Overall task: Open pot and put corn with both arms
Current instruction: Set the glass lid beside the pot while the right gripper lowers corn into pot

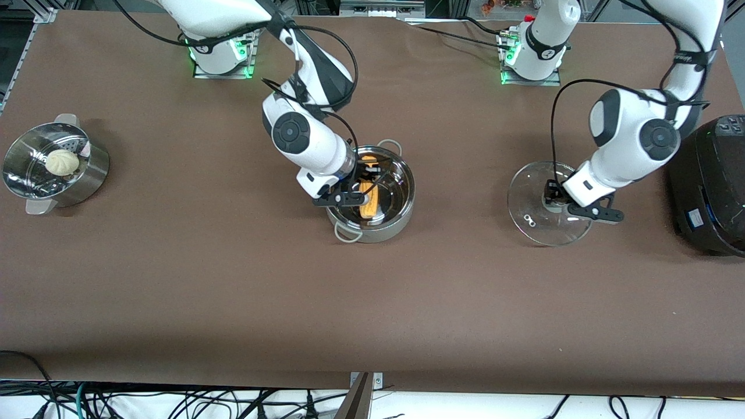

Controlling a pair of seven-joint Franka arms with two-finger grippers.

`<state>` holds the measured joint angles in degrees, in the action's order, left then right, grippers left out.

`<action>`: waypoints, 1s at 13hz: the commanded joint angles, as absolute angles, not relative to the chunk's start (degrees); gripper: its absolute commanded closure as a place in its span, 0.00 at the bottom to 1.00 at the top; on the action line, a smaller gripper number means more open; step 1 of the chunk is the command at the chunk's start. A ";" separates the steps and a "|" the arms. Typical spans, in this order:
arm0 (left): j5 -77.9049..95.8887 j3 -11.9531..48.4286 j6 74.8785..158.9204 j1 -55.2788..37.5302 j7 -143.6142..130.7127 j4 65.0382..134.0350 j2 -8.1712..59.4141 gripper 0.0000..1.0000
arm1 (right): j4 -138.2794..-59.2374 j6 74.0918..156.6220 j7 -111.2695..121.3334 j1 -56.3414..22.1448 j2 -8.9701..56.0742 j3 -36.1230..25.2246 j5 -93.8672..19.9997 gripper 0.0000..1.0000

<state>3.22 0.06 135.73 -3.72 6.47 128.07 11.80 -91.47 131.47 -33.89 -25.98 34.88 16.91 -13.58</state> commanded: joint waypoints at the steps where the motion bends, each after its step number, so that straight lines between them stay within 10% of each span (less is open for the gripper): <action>1: 4.75 0.26 136.76 -3.17 8.70 128.76 15.10 1.00 | -90.09 136.65 -34.89 -27.06 38.57 16.61 -13.62 1.00; 3: 4.75 0.26 136.76 -3.25 8.96 128.76 17.39 1.00 | -90.09 138.25 -35.07 -27.25 39.99 16.61 -14.15 0.91; 5: 4.75 0.26 136.76 -3.43 8.96 128.76 17.84 0.97 | -90.09 138.25 -36.82 -27.77 39.90 16.61 -13.45 0.00; 8: 4.75 0.26 136.76 -3.52 9.05 128.67 18.81 0.00 | -90.09 138.08 -36.65 -27.60 39.12 16.44 -13.45 0.00; 13: 3.70 -0.70 113.72 -3.87 8.17 111.24 13.19 0.02 | -90.09 135.18 -36.39 -27.33 32.53 13.54 -13.45 0.00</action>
